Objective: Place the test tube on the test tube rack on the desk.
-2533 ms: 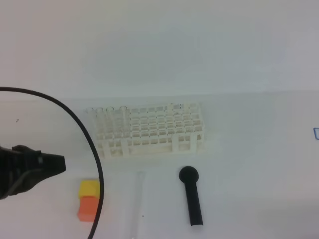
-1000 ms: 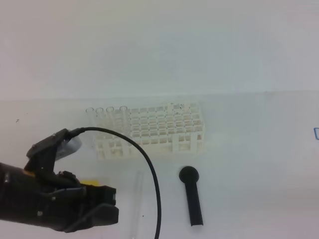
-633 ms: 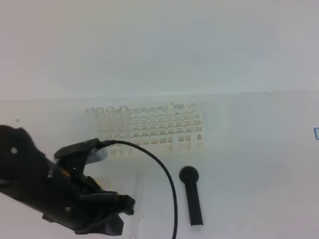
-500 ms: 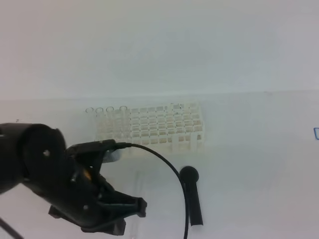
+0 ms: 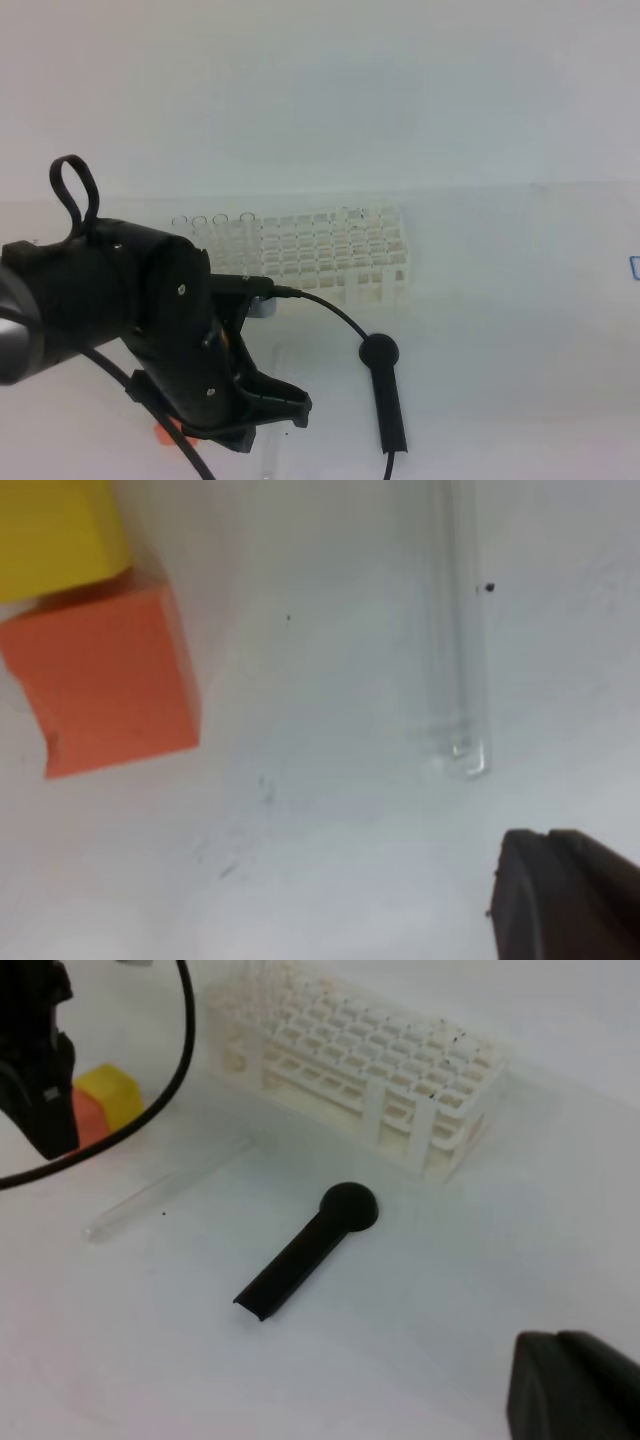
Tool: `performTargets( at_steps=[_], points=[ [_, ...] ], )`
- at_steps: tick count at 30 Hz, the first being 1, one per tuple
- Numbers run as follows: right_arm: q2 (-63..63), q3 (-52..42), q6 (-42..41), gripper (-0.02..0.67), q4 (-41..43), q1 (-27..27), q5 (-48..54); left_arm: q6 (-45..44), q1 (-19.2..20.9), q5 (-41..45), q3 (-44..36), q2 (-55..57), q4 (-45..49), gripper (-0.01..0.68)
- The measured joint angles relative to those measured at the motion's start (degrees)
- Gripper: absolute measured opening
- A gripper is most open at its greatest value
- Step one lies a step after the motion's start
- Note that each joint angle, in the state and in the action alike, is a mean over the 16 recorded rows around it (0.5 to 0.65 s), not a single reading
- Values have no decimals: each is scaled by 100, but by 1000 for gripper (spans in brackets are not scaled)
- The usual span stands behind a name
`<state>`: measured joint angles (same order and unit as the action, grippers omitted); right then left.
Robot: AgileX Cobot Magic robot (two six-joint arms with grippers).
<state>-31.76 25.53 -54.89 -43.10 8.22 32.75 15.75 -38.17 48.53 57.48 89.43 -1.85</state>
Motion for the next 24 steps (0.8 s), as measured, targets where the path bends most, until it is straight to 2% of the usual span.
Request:
performTargets(
  at_steps=[6, 18, 24],
  points=[
    [-64, 1, -80, -1, 37, 144, 81, -104, 0, -126, 58, 93, -12, -1],
    [-66, 2, -162, -1, 52, 306, 82, 492, 0, -178, 60, 98, -5, 3],
    [-66, 2, -166, -1, 52, 342, 78, 748, 0, -156, 60, 100, 25, 41]
  ],
)
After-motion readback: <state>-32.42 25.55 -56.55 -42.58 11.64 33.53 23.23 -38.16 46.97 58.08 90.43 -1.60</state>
